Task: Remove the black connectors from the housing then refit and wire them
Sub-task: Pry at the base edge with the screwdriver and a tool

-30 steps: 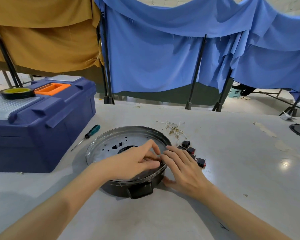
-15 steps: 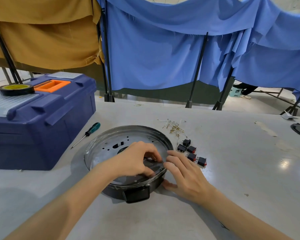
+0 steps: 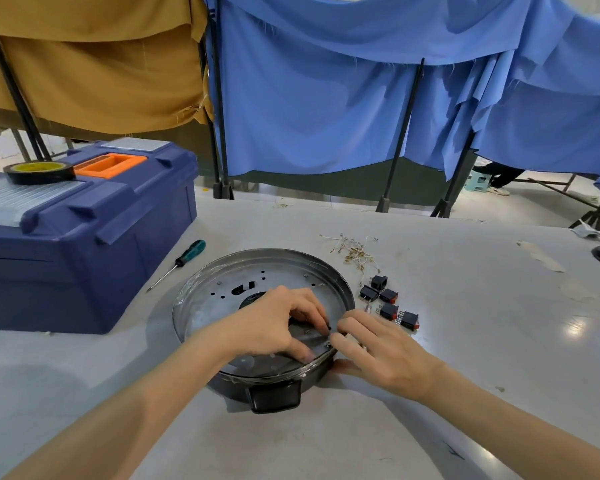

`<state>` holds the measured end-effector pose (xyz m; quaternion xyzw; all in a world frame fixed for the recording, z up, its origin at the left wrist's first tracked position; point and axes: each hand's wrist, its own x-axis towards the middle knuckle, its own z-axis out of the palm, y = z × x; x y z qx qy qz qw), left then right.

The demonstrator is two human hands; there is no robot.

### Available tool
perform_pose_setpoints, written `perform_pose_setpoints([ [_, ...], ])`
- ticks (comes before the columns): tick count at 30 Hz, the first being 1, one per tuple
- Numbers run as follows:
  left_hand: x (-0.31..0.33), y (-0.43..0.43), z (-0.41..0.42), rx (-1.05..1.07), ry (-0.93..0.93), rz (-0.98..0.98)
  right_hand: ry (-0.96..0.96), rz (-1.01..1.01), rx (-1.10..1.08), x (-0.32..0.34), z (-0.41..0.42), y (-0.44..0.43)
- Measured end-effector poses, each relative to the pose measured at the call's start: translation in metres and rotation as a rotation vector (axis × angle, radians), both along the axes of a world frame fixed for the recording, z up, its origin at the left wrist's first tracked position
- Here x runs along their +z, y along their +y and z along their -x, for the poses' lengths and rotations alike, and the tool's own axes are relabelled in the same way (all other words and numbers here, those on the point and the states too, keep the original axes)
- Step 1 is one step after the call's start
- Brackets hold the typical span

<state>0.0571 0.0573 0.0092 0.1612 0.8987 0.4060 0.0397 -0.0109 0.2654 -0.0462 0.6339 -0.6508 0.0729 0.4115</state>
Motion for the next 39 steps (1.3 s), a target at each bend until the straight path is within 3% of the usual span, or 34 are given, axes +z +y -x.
perform_pose_setpoints([
  [11,-0.008,0.000,0.002,0.001,-0.027,-0.013,-0.200,0.004,-0.065,-0.003,-0.007,0.005],
  [17,-0.007,0.001,0.004,0.001,-0.044,0.005,-0.390,0.289,-0.321,0.007,0.014,0.020],
  [24,-0.006,0.003,0.006,-0.002,-0.038,0.010,-0.620,-0.046,-0.521,0.000,0.031,0.026],
  [30,-0.006,0.003,0.005,-0.009,-0.038,0.023,-0.675,-0.237,-0.592,-0.004,0.040,0.022],
  [39,-0.006,0.003,0.007,-0.016,-0.043,0.030,-0.525,-0.361,-0.657,0.008,0.039,0.014],
])
